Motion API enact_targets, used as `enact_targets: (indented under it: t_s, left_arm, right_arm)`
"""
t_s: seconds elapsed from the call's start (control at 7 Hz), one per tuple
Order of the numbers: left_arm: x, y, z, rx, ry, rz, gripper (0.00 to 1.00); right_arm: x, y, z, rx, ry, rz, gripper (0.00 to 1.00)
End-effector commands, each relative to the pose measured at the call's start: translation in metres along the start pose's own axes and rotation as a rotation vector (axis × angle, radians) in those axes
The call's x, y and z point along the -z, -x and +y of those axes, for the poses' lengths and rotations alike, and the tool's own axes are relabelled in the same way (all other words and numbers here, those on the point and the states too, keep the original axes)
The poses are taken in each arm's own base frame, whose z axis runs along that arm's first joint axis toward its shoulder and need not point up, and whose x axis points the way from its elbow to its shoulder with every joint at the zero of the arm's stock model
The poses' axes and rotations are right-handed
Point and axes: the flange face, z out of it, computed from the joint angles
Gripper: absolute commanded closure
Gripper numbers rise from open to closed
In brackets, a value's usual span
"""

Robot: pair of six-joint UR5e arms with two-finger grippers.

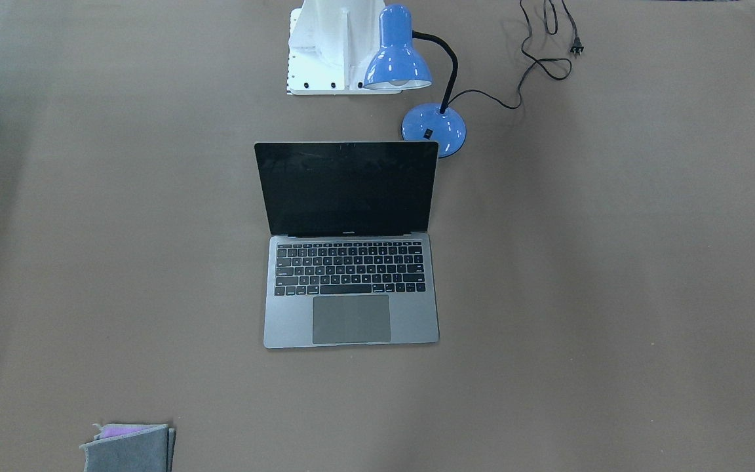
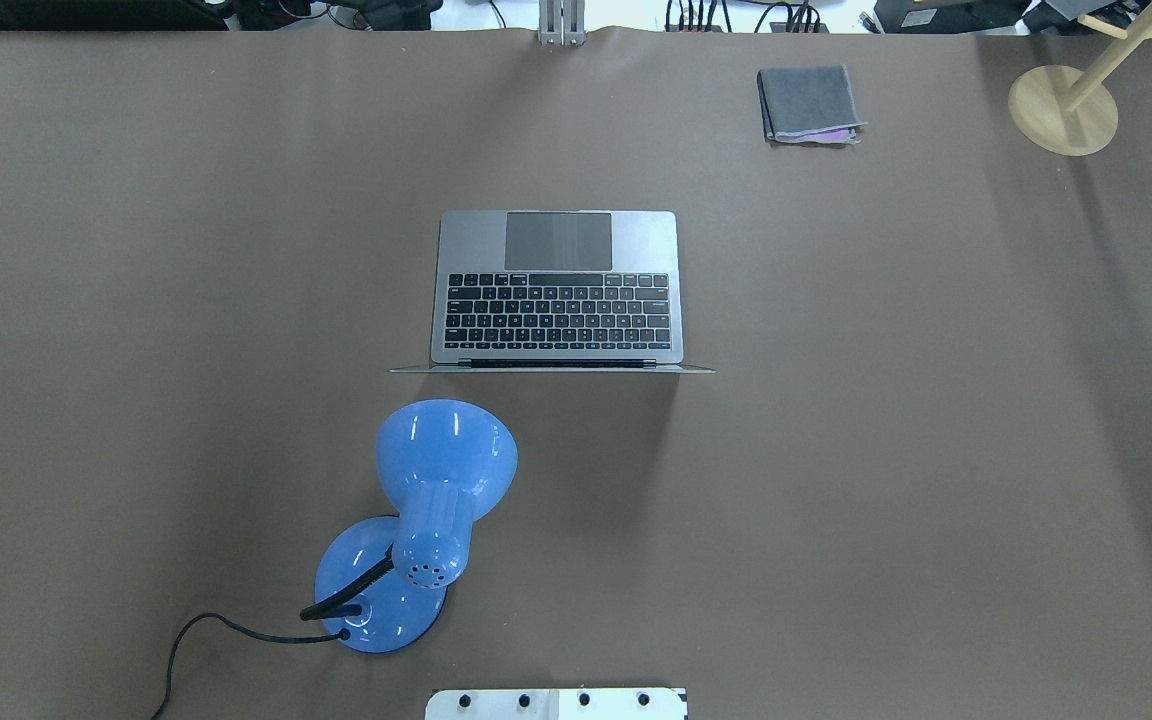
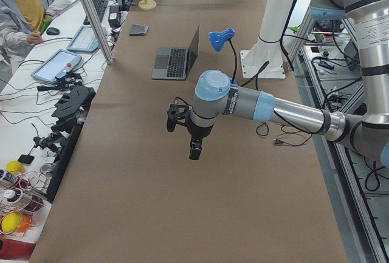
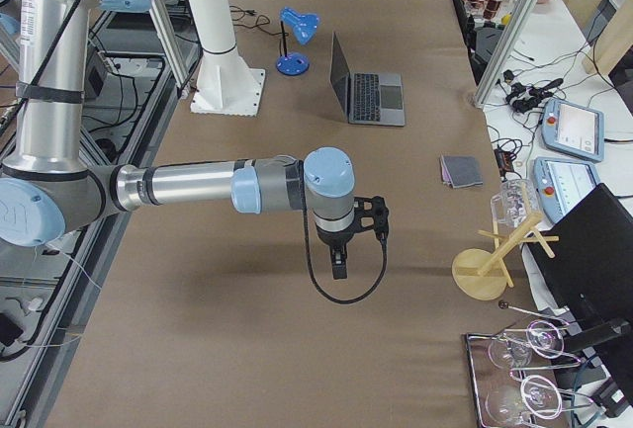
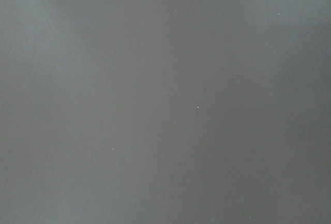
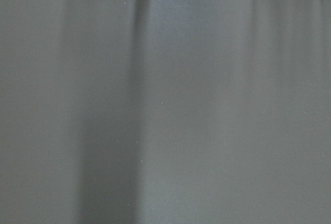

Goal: Close laptop

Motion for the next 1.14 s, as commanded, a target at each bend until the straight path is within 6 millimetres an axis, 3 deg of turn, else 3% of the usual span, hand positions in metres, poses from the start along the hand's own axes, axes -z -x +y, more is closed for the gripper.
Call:
enact_targets:
  t_s: [0.0,0.29,0.43,0.57,0.71,0.86,1.0]
  left_arm:
    - [-0.001,0.001,0.0,0.0,0.002,0.001,0.02]
    - [-0.003,0.003,0.001,-0.006,0.004,0.004,0.02]
    - [-0.002,-0.005,0.0,0.023,0.007,0.056,0.02]
    - [0.001,-0.028,-0.011,0.071,-0.016,0.083,0.36]
    - [-0.011,-0.084,-0.018,0.11,0.007,0.119,0.9]
    - [-0.012,-0.127,-0.022,0.143,0.022,0.15,1.0]
    - [-0.009,-0.173,-0.024,0.136,0.04,0.186,1.0]
  right_arm:
    - [-0.001,0.0,0.0,0.004,-0.001,-0.001,0.0]
    - [0.003,0.004,0.0,0.003,-0.011,-0.004,0.0]
    - [0.011,0.017,-0.003,-0.033,-0.025,-0.009,0.18]
    - [0.018,0.057,-0.009,-0.05,-0.034,-0.029,0.54]
    - [0.022,0.131,-0.014,-0.079,-0.026,-0.059,1.0]
    - [0.031,0.198,-0.009,-0.128,-0.021,-0.093,1.0]
    - [0.033,0.253,-0.002,-0.146,0.001,-0.129,1.0]
